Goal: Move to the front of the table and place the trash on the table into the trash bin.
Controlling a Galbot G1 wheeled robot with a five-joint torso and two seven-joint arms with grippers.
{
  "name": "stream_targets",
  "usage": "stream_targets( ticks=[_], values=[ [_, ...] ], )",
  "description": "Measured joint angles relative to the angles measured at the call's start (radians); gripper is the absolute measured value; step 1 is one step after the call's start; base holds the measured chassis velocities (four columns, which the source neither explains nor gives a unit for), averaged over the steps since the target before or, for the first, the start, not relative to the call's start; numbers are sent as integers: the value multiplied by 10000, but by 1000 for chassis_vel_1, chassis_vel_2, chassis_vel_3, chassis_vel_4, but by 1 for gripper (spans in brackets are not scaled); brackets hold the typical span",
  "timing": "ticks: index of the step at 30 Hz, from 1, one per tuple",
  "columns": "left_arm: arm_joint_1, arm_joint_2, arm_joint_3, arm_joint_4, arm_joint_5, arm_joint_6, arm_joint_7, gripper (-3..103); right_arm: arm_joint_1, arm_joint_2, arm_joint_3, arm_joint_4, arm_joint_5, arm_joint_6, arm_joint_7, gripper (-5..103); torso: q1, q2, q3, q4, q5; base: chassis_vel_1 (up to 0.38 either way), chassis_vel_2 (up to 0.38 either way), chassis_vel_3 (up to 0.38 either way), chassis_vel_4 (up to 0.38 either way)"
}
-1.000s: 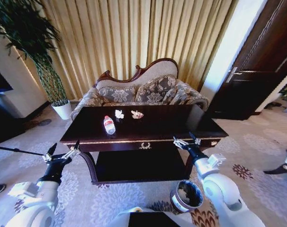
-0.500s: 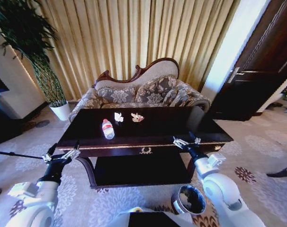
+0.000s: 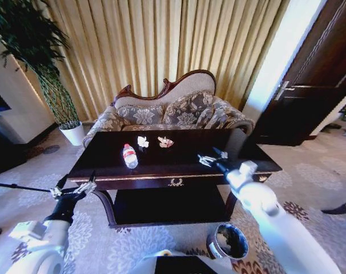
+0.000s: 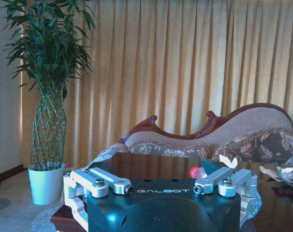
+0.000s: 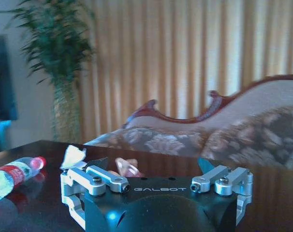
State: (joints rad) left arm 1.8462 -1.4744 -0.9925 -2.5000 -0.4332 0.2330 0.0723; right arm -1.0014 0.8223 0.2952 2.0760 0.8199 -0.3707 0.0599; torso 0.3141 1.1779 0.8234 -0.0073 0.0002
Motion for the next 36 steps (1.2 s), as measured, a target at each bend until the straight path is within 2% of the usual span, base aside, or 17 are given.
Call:
stream_targets(
  ticks=[3,4,7,8,12,17,26,36],
  values=[
    [51,-9,-6,0,71,34,-68,100,1895,-186,-1756,-815,121,-72,-3,100,1,0,1,1,-2,0,0,0,0],
    [51,-9,-6,0,71,34,-68,100,1895,-186,-1756,-815,121,-72,-3,100,1,0,1,1,-2,0,0,0,0],
    [172,-40,-77,1,62,52,-90,100,3444,96,-3192,-1620,207,-281,33,100,1,-1,1,-1,-3,0,0,0,0],
    [172,-40,-77,1,62,52,-90,100,3444,96,-3192,-1620,207,-281,33,100,1,-1,1,-1,-3,0,0,0,0],
    [174,-69,-70,1,56,98,-125,100,4997,665,-4455,-2550,392,-395,194,100,1,0,0,-2,-3,0,0,0,0],
    [173,-135,-50,1,61,104,-133,100,5861,1275,-5326,-3503,408,-491,307,100,1,-1,1,-1,-3,0,0,0,0],
    [145,-191,-64,0,60,94,-135,100,6310,2276,-6093,-4684,562,-902,744,100,1,0,0,-3,-4,0,0,0,0],
    [138,-276,-77,0,49,72,-136,100,6511,3101,-6164,-5855,812,-1049,1298,100,0,1,0,-2,-4,0,0,0,0]
  ],
)
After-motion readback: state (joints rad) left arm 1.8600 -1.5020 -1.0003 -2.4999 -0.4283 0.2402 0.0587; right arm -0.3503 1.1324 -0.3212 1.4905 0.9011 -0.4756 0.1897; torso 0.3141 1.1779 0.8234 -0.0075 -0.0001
